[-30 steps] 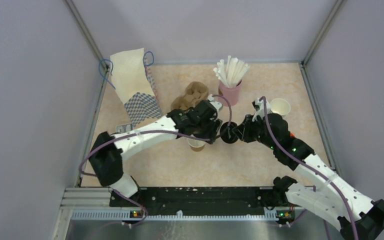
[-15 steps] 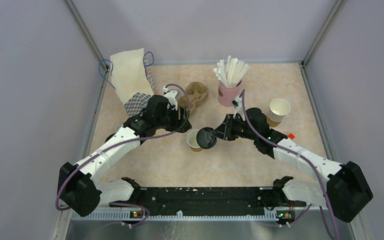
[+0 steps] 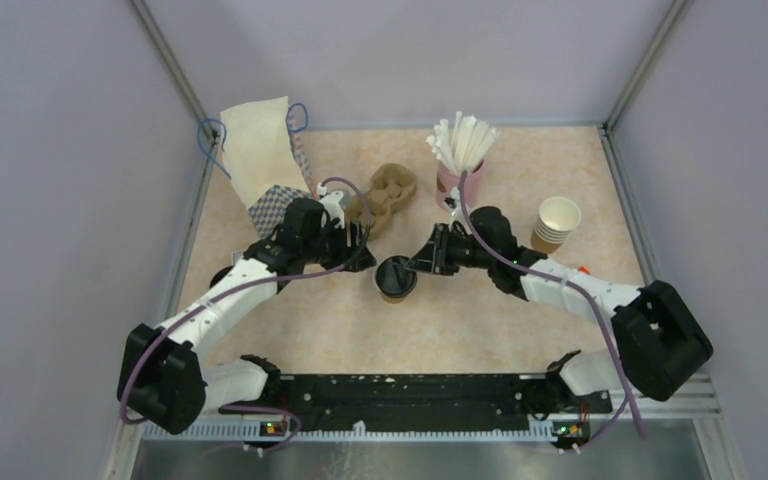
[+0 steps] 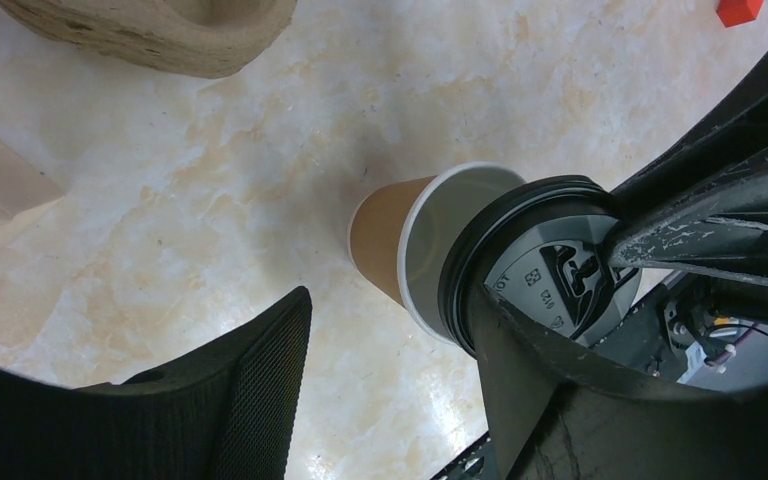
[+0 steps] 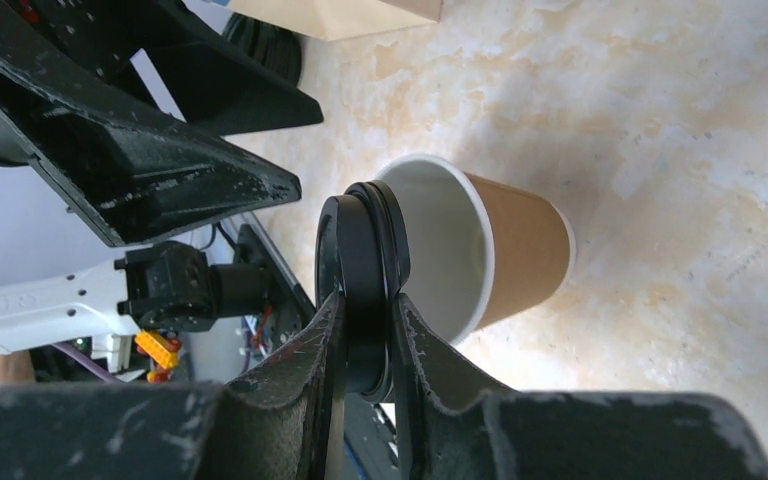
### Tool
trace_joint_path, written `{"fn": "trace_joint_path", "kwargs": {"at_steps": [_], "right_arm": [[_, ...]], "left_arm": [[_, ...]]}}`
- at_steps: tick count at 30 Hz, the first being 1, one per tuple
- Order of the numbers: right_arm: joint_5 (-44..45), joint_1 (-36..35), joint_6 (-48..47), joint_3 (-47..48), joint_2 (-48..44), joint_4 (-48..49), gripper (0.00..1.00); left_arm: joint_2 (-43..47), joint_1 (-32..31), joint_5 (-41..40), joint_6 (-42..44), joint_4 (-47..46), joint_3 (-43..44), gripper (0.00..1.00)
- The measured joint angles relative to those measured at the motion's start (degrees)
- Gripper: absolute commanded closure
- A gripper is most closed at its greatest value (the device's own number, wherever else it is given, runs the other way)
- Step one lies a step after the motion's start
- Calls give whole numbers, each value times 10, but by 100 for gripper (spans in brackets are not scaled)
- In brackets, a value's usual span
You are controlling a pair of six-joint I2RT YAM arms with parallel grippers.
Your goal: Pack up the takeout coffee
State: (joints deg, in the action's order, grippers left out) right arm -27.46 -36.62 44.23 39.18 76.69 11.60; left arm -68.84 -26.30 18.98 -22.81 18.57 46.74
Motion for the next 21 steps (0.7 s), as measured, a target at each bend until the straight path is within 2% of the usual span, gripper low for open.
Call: {"fn": "trace_joint_path", "kwargs": {"at_steps": [14,21], "right_arm": [[-16,0,10,19,51,26,85],[-15,0,9,22,60,25,85]], "left_arm": [[-1,19,34,0,-26,-16,37],[-31,19,51,2,-37,-18,40]]}}
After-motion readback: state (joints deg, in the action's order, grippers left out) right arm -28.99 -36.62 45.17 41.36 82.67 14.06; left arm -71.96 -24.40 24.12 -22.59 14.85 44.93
